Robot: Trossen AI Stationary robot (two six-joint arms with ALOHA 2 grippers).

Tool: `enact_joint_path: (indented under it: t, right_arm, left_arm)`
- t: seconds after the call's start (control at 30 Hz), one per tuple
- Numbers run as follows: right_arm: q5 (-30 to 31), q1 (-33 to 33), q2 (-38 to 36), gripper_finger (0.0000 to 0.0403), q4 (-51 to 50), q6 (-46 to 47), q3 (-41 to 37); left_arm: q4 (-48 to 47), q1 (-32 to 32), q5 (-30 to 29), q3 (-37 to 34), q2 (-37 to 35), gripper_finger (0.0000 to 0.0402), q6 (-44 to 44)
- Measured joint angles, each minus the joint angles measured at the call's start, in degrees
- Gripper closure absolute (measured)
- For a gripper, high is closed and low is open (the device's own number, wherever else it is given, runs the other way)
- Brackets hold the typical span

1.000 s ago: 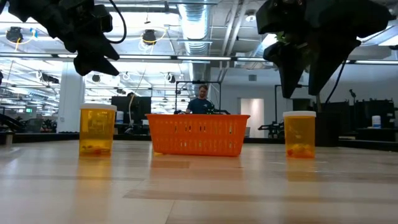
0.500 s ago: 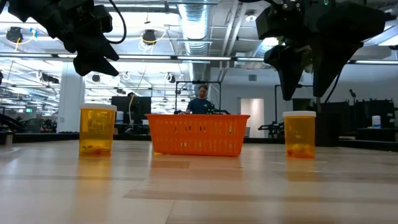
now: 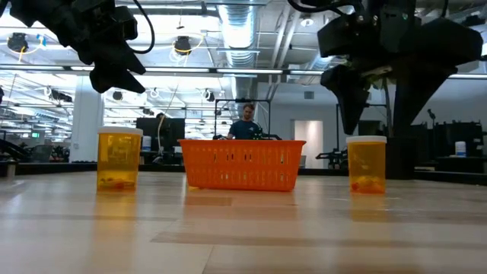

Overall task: Pick and place pill bottles into a basket
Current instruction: Put the orange pill bottle into the orange bin

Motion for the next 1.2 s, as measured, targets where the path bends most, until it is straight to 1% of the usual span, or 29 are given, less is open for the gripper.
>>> enact_joint_path:
  t: [0.33,0.63,0.7,0.77,0.83,1.2]
  right_arm:
    - [-0.27,-0.16,2.68,0.0019,1.54,-3.86,-0.07]
    - [-0.28,-1.85,2.84,0.0019,2.42,-5.56,-0.02]
    - [-0.55,-2.16,3.74,0.0019,2.42,-5.65,0.02]
    - [-2.24,-2.37,4.15,0.0019,1.25,-5.61,-0.09]
    - [-3.24,-2.36,4.52,0.0019,2.45,-5.59,0.09]
    - [-3.49,-2.25,4.76,0.0023,2.29,-5.38,-0.02]
  left_arm:
    - [-0.36,0.0,-0.02,0.0,0.0,0.0166,0.0]
    - [-0.9,0.0,0.09,-0.02,0.02,0.0166,-0.39]
    - [-0.87,-0.02,0.1,-0.02,0.02,0.0166,-0.39]
    - [-0.9,0.0,0.11,-0.02,0.02,0.0166,-0.37]
    - [-0.87,0.0,0.11,-0.02,0.02,0.0166,-0.37]
    - [-0.83,-0.01,0.15,-0.02,0.02,0.0166,-0.39]
